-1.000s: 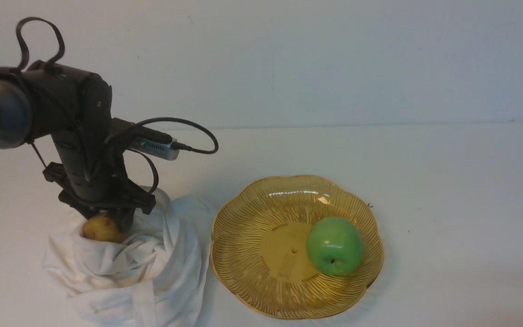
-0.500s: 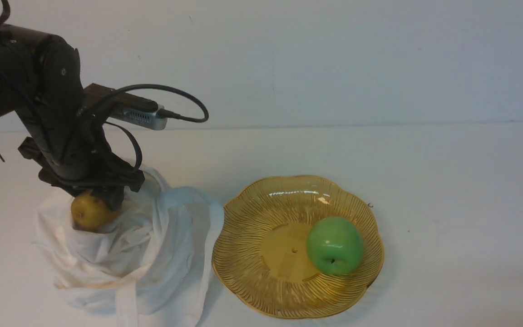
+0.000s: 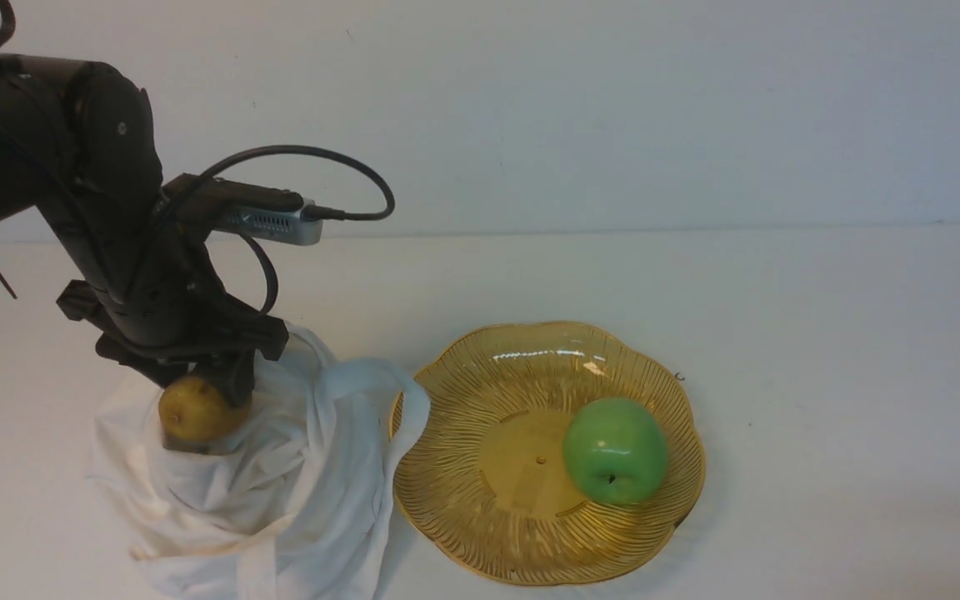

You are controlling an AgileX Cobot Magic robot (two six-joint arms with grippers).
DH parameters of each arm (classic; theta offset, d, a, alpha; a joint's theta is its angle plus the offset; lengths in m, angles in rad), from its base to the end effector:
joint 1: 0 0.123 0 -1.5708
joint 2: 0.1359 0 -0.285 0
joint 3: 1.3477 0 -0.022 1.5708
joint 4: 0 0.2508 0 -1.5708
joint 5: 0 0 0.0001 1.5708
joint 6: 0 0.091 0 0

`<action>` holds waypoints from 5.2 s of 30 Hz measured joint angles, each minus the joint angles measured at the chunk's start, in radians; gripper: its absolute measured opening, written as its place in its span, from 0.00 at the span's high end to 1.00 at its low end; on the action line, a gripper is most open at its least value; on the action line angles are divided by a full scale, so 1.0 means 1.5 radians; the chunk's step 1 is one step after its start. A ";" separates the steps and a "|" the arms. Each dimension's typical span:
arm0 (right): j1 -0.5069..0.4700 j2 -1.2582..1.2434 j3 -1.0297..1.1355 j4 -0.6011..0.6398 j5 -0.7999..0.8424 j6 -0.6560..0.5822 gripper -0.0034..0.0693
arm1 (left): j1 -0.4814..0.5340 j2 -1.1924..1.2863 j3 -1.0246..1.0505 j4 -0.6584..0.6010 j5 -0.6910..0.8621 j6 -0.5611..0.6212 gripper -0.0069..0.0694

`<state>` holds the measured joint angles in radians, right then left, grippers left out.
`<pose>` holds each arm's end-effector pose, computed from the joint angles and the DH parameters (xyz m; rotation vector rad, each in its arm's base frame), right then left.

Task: Take the fruit out of the cloth bag on the white table and place them on a plate.

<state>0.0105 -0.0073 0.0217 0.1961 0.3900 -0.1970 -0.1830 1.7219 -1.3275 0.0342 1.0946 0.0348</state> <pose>0.0522 0.0073 0.1719 -0.0751 1.8794 0.0664 0.3364 -0.0594 0.2518 0.3422 2.9508 0.0284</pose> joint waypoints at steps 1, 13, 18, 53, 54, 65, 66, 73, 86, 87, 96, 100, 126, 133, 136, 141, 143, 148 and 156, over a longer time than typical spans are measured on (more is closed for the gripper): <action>0.000 0.000 0.000 0.000 0.000 0.000 0.97 | 0.000 0.010 0.000 0.017 0.000 0.000 0.41; 0.000 0.000 0.000 0.000 0.000 0.000 0.97 | 0.000 0.062 0.000 -0.011 0.001 0.000 0.34; 0.000 0.000 0.000 0.000 0.000 0.000 0.97 | 0.000 0.062 0.000 -0.028 0.014 0.001 0.26; 0.000 0.000 0.000 0.000 0.000 0.000 0.97 | 0.000 0.041 -0.056 -0.029 0.075 0.000 0.39; 0.000 0.000 0.000 0.000 0.000 0.000 0.97 | 0.000 0.030 -0.063 -0.027 0.076 0.000 0.39; 0.000 0.000 0.000 0.000 0.000 0.000 0.97 | 0.000 -0.038 -0.111 0.001 0.089 -0.017 0.39; 0.000 0.000 0.000 0.000 0.000 0.000 0.97 | 0.000 -0.043 -0.112 -0.009 0.089 -0.018 0.39; 0.000 0.000 0.000 0.000 0.000 0.000 0.97 | -0.090 -0.051 -0.115 -0.171 0.085 0.041 0.39; 0.000 0.000 0.000 0.000 0.000 0.000 0.97 | -0.289 0.103 -0.116 -0.155 -0.075 0.046 0.39; 0.000 0.000 0.000 0.000 0.000 0.000 0.97 | -0.289 0.103 -0.116 -0.155 -0.075 0.046 0.39; 0.000 0.000 0.000 0.000 0.000 0.000 0.97 | -0.297 0.181 -0.116 -0.114 -0.105 -0.042 0.31; 0.000 0.000 0.000 0.000 0.000 0.000 0.97 | -0.297 0.181 -0.116 -0.116 -0.104 -0.046 0.14; 0.000 0.000 0.000 0.000 0.000 0.000 0.97 | -0.298 -0.447 -0.123 0.148 0.027 -0.175 0.92; 0.000 0.000 0.000 0.000 0.000 0.000 0.97 | -0.298 -0.655 0.022 0.173 -0.027 -0.175 0.92; 0.000 0.000 0.000 0.000 0.000 0.000 0.97 | -0.298 -0.749 0.081 0.182 -0.039 -0.179 0.92; 0.000 0.000 0.000 0.000 0.000 0.000 0.97 | -0.298 -0.914 0.187 0.195 -0.087 -0.202 0.92; 0.000 0.000 0.000 0.000 0.000 0.000 0.97 | -0.298 -0.971 0.239 0.208 -0.133 -0.208 0.92; 0.000 0.000 0.000 0.000 0.000 0.000 0.97 | -0.298 -1.058 0.348 0.228 -0.203 -0.213 0.92; 0.000 0.000 0.000 0.000 0.000 0.000 0.97 | -0.294 -1.091 0.478 0.226 -0.228 -0.262 0.92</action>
<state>0.0105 -0.0073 0.0217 0.1961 0.3900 -0.1970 -0.6245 0.0856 -0.6102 0.3739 0.7530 -0.3580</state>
